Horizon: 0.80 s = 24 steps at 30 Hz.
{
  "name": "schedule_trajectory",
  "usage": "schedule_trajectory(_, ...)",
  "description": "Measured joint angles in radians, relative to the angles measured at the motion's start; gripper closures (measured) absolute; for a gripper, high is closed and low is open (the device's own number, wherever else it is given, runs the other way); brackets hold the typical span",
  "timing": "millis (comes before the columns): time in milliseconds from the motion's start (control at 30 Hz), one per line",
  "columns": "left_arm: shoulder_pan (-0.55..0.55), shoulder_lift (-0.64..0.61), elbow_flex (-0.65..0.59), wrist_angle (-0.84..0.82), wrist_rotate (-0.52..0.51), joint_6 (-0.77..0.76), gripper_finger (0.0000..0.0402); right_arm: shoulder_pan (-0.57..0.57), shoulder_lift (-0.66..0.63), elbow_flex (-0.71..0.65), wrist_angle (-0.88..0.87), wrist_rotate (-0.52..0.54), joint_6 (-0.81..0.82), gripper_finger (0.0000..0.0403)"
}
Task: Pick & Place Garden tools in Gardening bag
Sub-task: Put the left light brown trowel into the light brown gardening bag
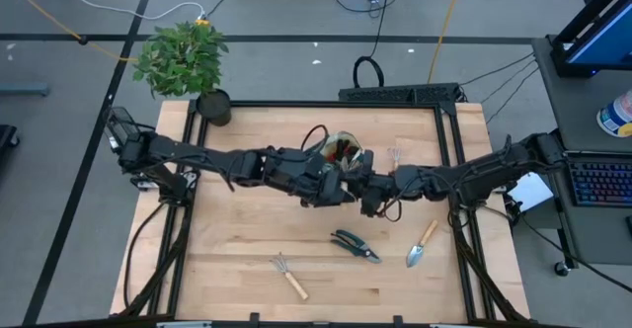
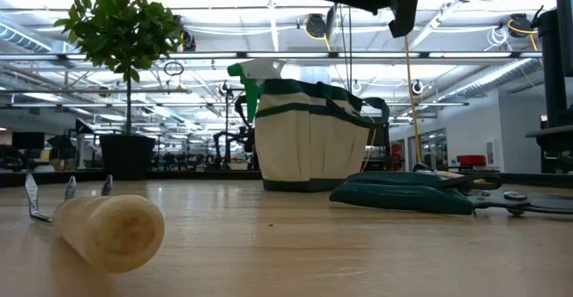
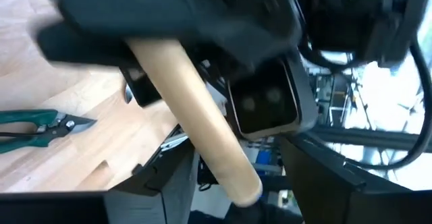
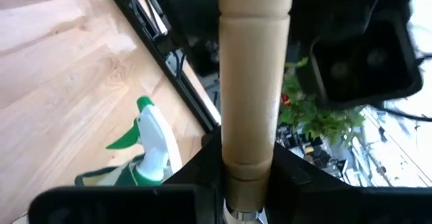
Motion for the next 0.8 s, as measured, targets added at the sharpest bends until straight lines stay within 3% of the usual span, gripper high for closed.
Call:
schedule_trajectory(500, -0.011, -0.001, 0.0, -0.111, 0.028, 0.082, 0.0177, -0.059, 0.0, -0.001, -0.055, 0.002, 0.076, 0.0349)
schedule_trajectory(800, -0.005, -0.044, 0.002, -0.237, 0.001, 0.208, 0.0176, -0.117, 0.0, -0.001, -0.07, -0.022, 0.108, 0.0349)
